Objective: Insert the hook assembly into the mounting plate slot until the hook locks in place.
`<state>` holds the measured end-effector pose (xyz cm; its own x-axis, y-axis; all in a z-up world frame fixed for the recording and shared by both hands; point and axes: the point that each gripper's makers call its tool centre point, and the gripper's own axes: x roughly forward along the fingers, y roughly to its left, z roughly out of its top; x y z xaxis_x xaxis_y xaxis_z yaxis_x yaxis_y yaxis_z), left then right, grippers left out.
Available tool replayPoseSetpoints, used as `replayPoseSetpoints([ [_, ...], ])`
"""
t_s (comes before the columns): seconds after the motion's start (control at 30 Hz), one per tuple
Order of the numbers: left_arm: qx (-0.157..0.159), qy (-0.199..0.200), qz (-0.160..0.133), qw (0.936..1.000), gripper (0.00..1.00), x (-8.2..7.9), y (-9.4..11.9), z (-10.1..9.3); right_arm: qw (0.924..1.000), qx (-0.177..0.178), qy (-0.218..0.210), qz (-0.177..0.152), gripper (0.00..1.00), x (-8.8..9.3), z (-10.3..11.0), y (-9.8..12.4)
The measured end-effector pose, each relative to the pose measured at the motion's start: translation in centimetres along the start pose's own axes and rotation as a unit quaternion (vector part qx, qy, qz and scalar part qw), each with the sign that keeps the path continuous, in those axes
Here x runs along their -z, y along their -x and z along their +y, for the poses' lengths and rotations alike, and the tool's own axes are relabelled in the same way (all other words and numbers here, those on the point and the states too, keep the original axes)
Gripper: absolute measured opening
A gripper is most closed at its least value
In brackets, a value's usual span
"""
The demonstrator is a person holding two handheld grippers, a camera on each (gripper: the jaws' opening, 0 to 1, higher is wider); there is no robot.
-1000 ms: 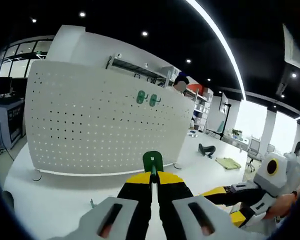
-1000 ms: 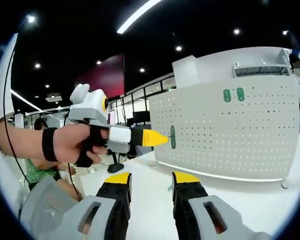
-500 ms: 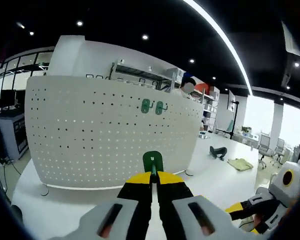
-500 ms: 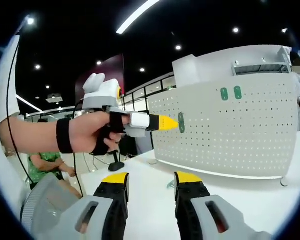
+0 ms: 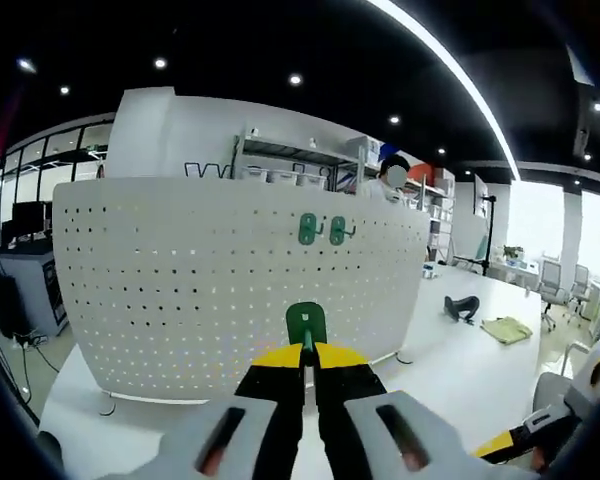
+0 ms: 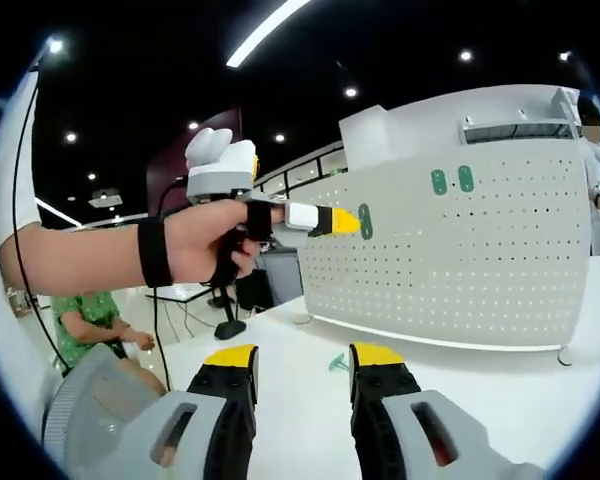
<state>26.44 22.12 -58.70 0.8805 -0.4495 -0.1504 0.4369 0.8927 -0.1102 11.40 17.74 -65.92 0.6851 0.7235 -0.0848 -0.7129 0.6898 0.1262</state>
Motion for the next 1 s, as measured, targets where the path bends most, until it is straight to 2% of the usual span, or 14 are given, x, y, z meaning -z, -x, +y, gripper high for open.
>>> replayPoseSetpoints([
  [0.13, -0.008, 0.002, -0.010, 0.9999, 0.02, -0.8, -0.5, -0.1, 0.9999, 0.003, -0.010, 0.001, 0.38, 0.0, -0.4, 0.2],
  [0.4, -0.033, -0.001, -0.017, 0.9993, 0.02, -1.5, -1.6, 0.0, 0.9997, 0.018, 0.015, 0.004, 0.47, -0.4, -1.1, 0.7],
  [0.63, -0.044, -0.025, -0.016, 0.9986, 0.02, -1.6, -2.5, 0.1, 0.9987, 0.048, 0.017, -0.006, 0.62, -0.8, -2.4, 1.2],
  [0.77, -0.052, -0.031, -0.017, 0.9980, 0.02, -1.9, -3.0, 0.3, 0.9986, 0.051, 0.006, -0.007, 0.62, -0.7, -2.8, 1.6],
  [0.83, -0.061, -0.053, -0.018, 0.9965, 0.02, -2.0, -3.3, 0.5, 0.9985, 0.053, 0.005, -0.006, 0.62, -0.7, -2.9, 1.8],
  [0.93, -0.067, -0.045, -0.018, 0.9966, 0.02, -2.3, -3.9, 0.7, 0.9982, 0.059, 0.000, -0.003, 0.62, -0.5, -3.1, 2.0],
  [1.0, -0.072, -0.059, -0.017, 0.9955, 0.02, -2.6, -4.3, 0.7, 0.9982, 0.061, -0.002, -0.002, 0.62, -0.4, -3.3, 2.1],
])
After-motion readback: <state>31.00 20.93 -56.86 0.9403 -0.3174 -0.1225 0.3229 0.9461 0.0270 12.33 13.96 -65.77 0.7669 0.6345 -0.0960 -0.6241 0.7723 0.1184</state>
